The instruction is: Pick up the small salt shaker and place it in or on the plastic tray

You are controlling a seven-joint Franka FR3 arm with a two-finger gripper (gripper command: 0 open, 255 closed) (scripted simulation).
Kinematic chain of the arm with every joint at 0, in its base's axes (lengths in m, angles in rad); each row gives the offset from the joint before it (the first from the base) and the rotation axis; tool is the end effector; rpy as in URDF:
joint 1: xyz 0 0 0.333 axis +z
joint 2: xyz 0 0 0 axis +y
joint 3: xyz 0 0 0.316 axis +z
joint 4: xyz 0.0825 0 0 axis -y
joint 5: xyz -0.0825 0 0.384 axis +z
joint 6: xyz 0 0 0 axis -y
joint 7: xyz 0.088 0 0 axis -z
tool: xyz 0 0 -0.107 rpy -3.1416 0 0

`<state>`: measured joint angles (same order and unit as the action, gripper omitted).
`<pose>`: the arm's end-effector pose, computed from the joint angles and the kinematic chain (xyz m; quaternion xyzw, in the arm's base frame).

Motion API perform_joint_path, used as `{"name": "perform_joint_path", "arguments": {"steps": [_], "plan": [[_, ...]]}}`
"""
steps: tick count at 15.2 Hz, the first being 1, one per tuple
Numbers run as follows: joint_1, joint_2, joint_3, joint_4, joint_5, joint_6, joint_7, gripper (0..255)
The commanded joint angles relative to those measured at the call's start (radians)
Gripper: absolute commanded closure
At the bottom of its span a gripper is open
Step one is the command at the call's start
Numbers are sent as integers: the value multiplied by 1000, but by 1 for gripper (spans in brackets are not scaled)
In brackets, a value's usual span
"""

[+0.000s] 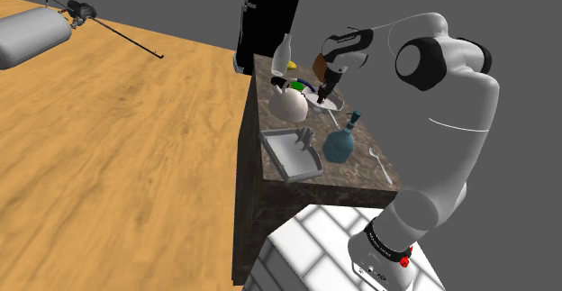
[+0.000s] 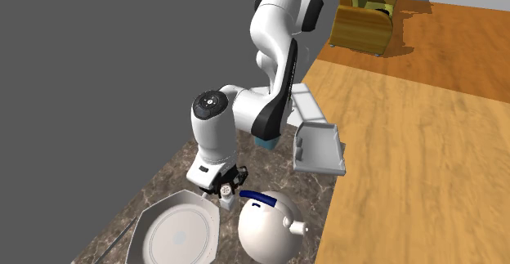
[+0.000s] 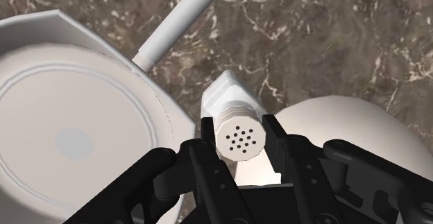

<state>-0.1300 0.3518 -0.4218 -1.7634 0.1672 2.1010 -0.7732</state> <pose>0.5629 -0.3114 0.3821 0.9967 0.0811 0.0091 0.0048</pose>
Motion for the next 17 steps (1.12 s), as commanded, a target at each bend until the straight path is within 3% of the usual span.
{"name": "perform_joint_path", "arguments": {"steps": [1,17], "plan": [[1,-10,-3,12,-6,-21,3,255],[4,-65,-16,156,-38,-215,25,255]]}}
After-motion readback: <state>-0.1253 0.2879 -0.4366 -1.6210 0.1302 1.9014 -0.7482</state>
